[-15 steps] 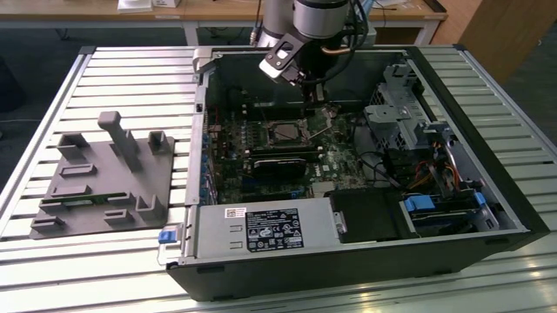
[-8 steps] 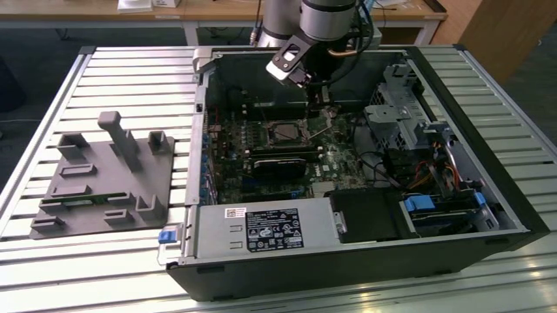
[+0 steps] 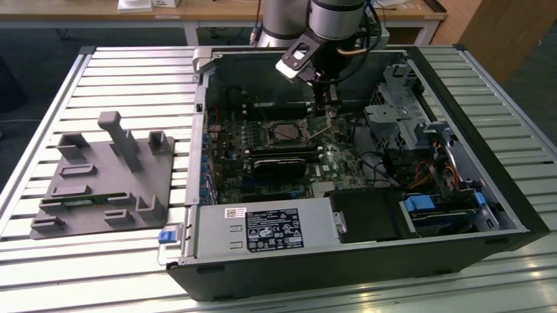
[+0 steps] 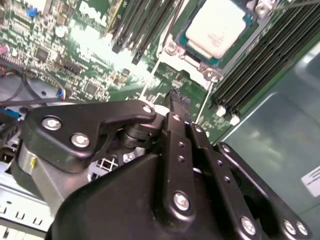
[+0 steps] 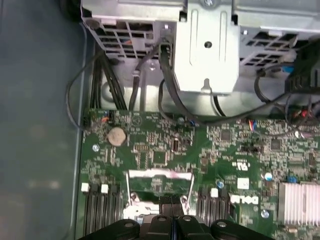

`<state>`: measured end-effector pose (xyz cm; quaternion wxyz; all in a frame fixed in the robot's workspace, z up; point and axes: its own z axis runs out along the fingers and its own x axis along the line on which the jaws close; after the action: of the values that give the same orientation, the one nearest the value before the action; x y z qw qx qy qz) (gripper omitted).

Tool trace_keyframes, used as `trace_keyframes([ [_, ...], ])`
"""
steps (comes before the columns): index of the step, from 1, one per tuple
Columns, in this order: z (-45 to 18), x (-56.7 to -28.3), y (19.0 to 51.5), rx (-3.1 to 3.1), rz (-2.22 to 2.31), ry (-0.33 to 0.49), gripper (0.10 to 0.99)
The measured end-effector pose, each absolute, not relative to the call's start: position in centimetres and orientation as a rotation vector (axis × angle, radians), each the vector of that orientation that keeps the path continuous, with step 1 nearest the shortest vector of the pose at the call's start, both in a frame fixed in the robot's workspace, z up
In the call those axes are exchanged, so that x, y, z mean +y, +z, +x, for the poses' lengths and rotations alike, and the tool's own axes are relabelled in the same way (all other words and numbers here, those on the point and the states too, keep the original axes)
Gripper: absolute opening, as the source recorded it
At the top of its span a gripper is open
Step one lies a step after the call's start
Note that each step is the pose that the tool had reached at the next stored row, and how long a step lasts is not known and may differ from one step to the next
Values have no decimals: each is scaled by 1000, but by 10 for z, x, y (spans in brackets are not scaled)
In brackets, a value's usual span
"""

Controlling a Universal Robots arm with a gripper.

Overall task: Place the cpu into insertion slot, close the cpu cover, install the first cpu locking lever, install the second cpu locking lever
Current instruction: 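Close the cpu cover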

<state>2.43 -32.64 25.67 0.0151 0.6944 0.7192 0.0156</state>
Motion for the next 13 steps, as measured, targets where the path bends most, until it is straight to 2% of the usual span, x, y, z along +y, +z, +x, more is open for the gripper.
trace_keyframes([
  [13,47,-321,254,2241,2164,42,106],
])
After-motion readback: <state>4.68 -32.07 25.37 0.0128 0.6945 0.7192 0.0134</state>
